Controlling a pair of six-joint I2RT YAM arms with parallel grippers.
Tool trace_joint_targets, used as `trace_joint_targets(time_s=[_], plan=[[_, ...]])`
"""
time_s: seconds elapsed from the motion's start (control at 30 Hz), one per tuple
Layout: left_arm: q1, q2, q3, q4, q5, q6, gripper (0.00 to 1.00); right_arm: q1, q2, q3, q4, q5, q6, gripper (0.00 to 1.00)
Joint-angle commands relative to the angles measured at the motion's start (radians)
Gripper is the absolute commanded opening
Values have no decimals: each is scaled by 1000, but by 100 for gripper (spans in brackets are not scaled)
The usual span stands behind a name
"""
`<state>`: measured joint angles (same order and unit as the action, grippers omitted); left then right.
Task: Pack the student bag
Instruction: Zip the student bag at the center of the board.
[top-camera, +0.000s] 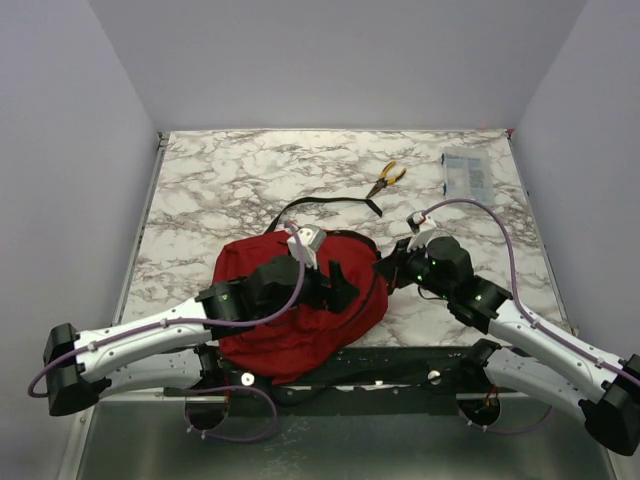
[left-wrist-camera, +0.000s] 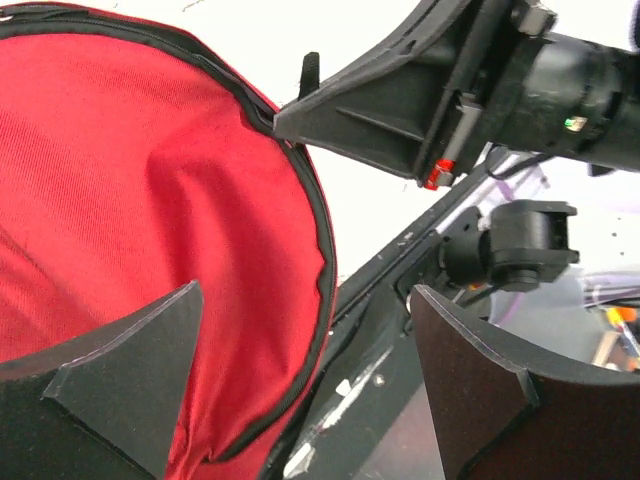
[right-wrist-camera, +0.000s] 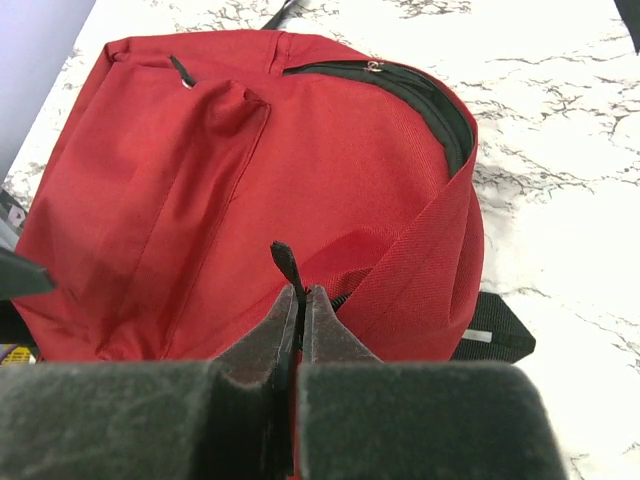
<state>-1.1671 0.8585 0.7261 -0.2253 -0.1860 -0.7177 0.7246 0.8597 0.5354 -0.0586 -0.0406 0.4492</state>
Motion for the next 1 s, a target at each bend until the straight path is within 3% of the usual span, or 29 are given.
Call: trace_joint_targets(time_s=[0.0,0.33,0.43,0.6,0.67,0.97], plan=[[20,182,84,63,82,103,84,-3,-18,52,-44,-17,22,0],[10,442,200,121,113,170,63,-3,-13,83,-82,-19,78,0],[0,486,211,109,92,178,52,-3,-21,84,-89,-21,90,0],[-14,535,204,82,86,176,21,-3,1,111,-116,5,97,0],[-28,545,196,73,86,180,3,-3,30,127,-131,28,108,0],[-166,530,129,70,87,170,0,-84,209,262,-234,113,111,0]])
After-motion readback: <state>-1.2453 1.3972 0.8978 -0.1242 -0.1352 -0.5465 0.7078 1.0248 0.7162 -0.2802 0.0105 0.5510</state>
